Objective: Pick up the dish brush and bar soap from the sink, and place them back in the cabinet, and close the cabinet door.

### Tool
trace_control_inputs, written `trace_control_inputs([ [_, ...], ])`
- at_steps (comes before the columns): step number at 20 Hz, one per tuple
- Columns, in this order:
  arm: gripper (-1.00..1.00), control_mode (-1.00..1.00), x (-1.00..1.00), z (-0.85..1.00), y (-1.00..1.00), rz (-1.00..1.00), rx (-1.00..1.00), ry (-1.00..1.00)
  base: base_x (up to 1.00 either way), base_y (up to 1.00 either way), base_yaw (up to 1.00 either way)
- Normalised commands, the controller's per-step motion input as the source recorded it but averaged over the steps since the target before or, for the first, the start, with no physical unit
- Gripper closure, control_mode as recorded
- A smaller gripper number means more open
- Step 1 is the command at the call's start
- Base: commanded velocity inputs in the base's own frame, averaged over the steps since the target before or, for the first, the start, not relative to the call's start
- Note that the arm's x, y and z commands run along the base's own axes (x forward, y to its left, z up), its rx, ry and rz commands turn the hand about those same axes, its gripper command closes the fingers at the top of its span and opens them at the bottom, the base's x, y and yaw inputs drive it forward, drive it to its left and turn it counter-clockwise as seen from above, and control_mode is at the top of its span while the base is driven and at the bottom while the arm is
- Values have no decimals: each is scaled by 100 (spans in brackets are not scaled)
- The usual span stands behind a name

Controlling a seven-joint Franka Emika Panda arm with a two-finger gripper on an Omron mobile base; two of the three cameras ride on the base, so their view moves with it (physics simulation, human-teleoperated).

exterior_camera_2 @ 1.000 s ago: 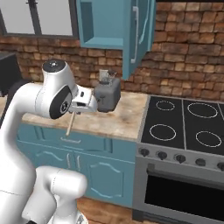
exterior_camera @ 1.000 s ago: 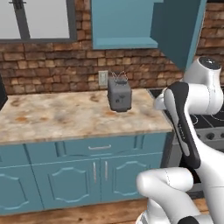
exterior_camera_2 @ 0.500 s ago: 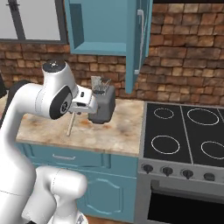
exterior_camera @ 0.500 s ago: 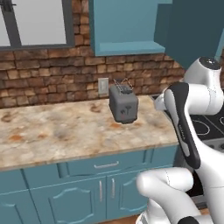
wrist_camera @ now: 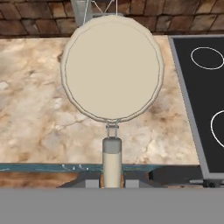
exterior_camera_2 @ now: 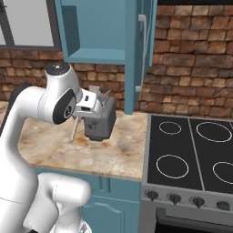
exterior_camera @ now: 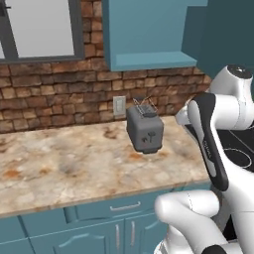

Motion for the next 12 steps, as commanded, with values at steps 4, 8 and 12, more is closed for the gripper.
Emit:
trace_control_inputs([
  [4, 100, 100, 0, 0, 0, 0, 0, 0, 47, 0, 0],
  [8, 100, 100, 0, 0, 0, 0, 0, 0, 41, 0, 0],
  [12, 100, 100, 0, 0, 0, 0, 0, 0, 17, 0, 0],
])
